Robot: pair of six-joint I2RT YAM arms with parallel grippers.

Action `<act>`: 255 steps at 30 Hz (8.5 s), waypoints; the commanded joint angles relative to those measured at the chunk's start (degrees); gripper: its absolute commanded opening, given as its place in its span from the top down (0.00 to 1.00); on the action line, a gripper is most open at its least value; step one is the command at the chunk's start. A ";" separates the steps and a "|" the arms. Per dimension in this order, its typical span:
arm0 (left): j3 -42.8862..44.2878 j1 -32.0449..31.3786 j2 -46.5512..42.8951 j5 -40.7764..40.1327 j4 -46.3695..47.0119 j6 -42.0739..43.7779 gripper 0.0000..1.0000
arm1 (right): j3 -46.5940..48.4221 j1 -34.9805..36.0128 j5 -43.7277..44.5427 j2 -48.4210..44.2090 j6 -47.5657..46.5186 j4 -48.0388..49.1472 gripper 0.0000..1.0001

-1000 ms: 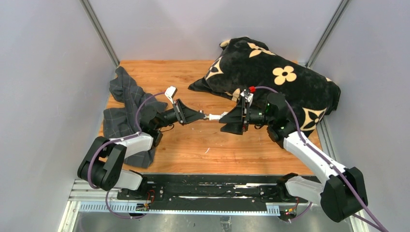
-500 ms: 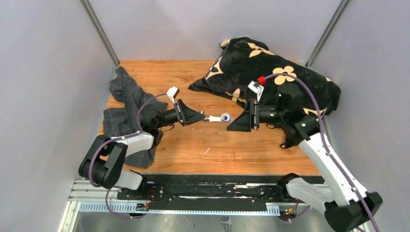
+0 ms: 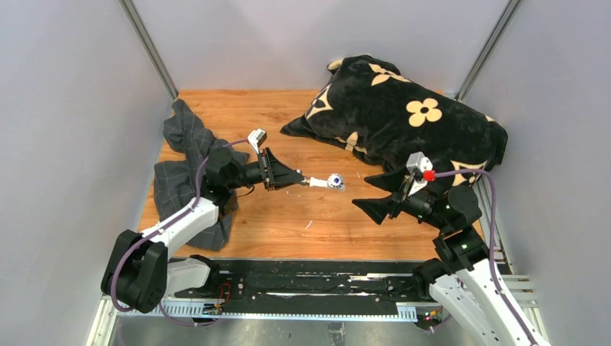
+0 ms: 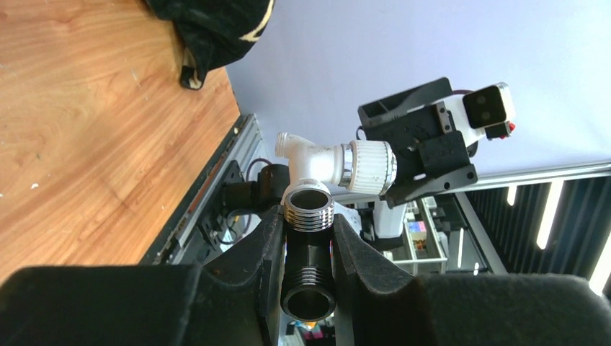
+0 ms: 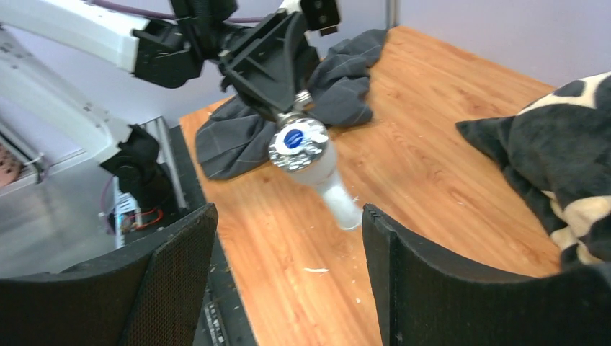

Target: Install the water faucets

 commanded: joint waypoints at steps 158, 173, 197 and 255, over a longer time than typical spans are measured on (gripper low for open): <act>1.43 0.54 -3.94 -14.06 -1.30 -5.39 1.00 | -6.16 8.02 -3.85 55.49 90.75 86.94 1.00; 1.03 0.58 -4.15 -14.98 -0.10 -5.39 1.00 | -7.23 6.72 -7.33 59.45 89.18 88.02 0.51; 6.60 0.58 -7.77 -19.79 -14.93 -3.10 1.00 | 2.41 1.95 10.04 17.23 17.09 -17.53 0.22; 7.07 0.93 -10.81 -21.78 -24.45 -1.66 1.00 | -5.01 49.89 75.99 53.69 -104.25 64.14 0.25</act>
